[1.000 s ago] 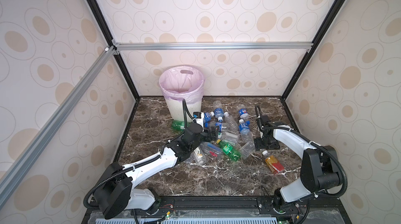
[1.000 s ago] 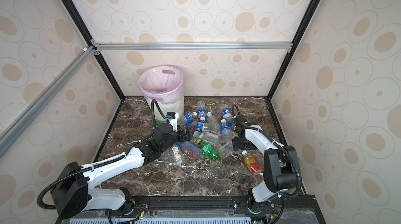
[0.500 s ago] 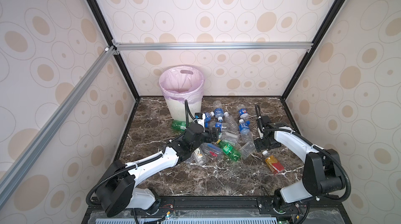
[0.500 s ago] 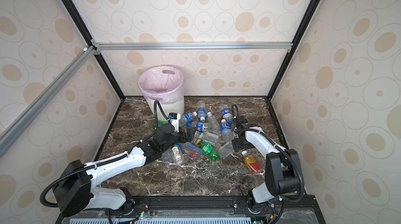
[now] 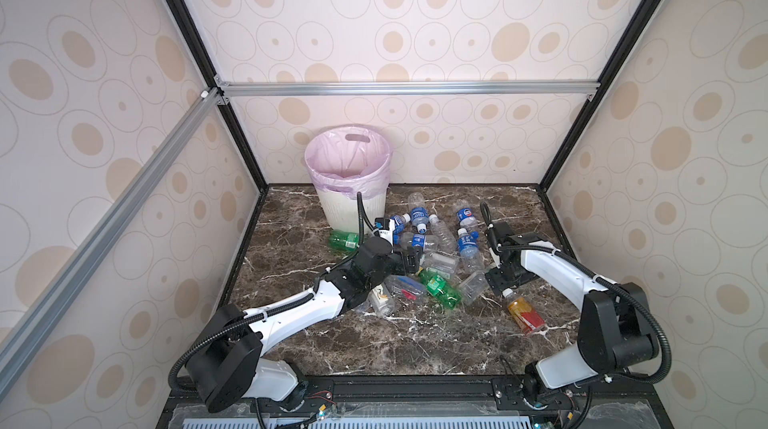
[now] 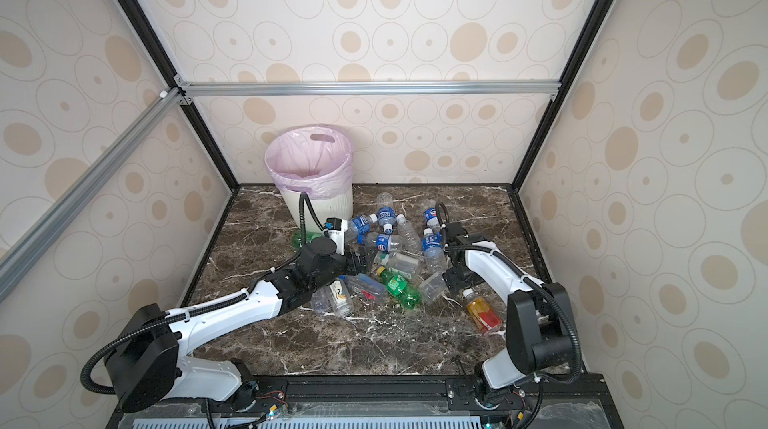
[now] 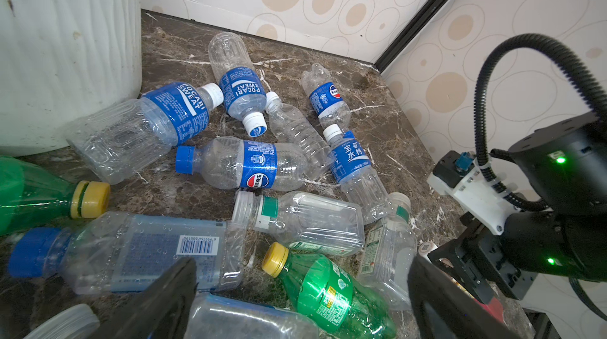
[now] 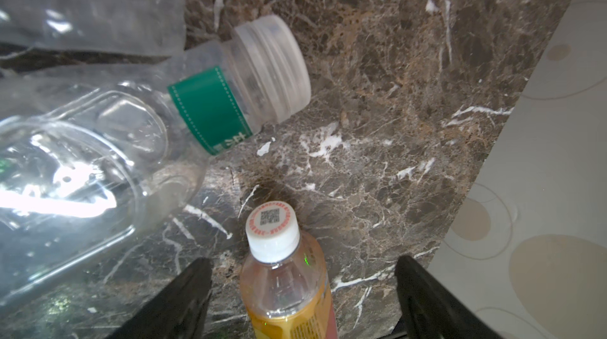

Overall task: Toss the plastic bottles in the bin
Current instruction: 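Lower right gripper and grasp the yellow-red bottle by its white cap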

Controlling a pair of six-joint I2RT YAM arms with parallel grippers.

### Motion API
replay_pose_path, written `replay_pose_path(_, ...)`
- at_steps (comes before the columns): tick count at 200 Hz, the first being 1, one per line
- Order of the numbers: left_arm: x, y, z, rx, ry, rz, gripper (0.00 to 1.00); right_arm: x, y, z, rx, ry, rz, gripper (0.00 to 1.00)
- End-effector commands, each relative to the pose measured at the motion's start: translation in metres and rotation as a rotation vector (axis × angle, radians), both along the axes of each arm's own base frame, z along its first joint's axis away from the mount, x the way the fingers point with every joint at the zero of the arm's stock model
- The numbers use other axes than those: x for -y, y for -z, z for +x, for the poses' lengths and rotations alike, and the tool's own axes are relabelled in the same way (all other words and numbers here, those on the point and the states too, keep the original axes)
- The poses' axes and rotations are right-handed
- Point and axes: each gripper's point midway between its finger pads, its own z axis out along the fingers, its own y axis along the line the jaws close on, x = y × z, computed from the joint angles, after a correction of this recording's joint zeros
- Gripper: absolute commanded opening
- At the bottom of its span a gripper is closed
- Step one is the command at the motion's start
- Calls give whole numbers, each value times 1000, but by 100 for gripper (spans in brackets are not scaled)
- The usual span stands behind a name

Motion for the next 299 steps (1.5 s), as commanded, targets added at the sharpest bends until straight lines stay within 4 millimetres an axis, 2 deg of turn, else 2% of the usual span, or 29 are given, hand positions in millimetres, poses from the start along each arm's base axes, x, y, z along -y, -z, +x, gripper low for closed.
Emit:
replay_pose_path(1,8,-18,1,14,6,-47,99,-3,4,-9,-107,-26,-7,89)
replay_pose_path(38,7,-18,1,14,3,-46,99,-7,11,-14,-165,-24,-2,88)
replay_pose_path(88,10,-13,0,-2,14,-49,99,-2,24,-17,-228,-19,-45,84)
replay_pose_path(108,10,-12,0,-3,14,-47,99,-1,25,-16,-219,-24,-51,78)
replay_pose_path(232,15,-2,3,-28,19,-24,99,1,44,-7,-254,-44,-82,63)
replay_pose_path(261,15,-1,3,-32,21,-22,99,2,44,-5,-250,-47,-90,53)
replay_pose_path(299,14,-2,4,-29,19,-16,99,2,45,-4,-254,-46,-94,46)
